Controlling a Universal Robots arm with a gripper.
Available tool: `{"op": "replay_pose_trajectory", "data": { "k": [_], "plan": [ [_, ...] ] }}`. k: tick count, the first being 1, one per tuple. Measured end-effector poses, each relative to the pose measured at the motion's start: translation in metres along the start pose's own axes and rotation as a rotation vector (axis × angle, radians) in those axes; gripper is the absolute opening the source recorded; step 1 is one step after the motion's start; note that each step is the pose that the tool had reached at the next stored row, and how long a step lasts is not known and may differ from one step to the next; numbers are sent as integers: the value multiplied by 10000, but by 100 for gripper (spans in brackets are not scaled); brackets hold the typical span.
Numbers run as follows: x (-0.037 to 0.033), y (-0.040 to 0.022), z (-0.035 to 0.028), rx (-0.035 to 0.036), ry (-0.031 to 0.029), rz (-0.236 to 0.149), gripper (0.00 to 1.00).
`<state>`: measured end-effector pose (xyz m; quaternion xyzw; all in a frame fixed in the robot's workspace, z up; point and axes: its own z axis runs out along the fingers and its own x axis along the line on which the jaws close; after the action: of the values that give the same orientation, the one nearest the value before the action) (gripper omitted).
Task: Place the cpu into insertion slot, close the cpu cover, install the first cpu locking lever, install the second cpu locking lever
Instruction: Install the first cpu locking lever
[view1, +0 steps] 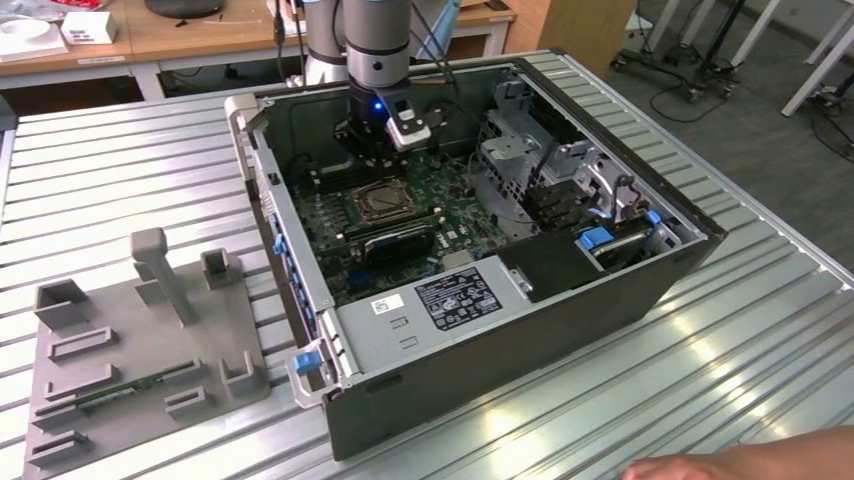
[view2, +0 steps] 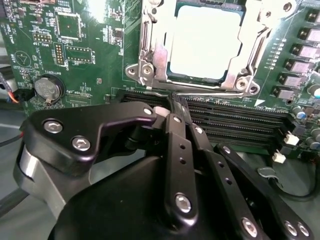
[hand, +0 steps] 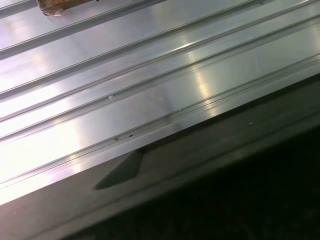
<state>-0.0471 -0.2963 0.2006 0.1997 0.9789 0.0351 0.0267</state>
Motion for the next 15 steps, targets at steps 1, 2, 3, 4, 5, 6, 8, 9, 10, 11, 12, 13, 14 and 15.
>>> {"op": "replay_pose_trajectory", "data": {
  "k": [1,2,3,4,5,6,8,9,10,11,12,13,14,15],
  "plan": [
    [0,1,-11,0,0,-1,11],
    [0,1,-18,0,-1,0,11],
    [1,1,-19,-4,-6,1,11],
    [3,1,-19,-7,-12,-1,11],
    [6,-1,-20,-9,-18,-8,11],
    [10,-5,-21,-16,-27,-20,11],
    [13,-14,-22,-40,-49,-49,11],
    [14,-20,-22,-52,-62,-67,11],
    [14,-25,-22,-62,-76,-85,11],
    [13,-29,-21,-72,-93,-107,11],
    [13,-32,-21,-86,-107,-128,11],
    [14,-33,-22,-102,-109,-143,11],
    [14,-33,-21,-112,-107,-150,11],
    [14,-33,-21,-119,-105,-154,11]
  ]
}}
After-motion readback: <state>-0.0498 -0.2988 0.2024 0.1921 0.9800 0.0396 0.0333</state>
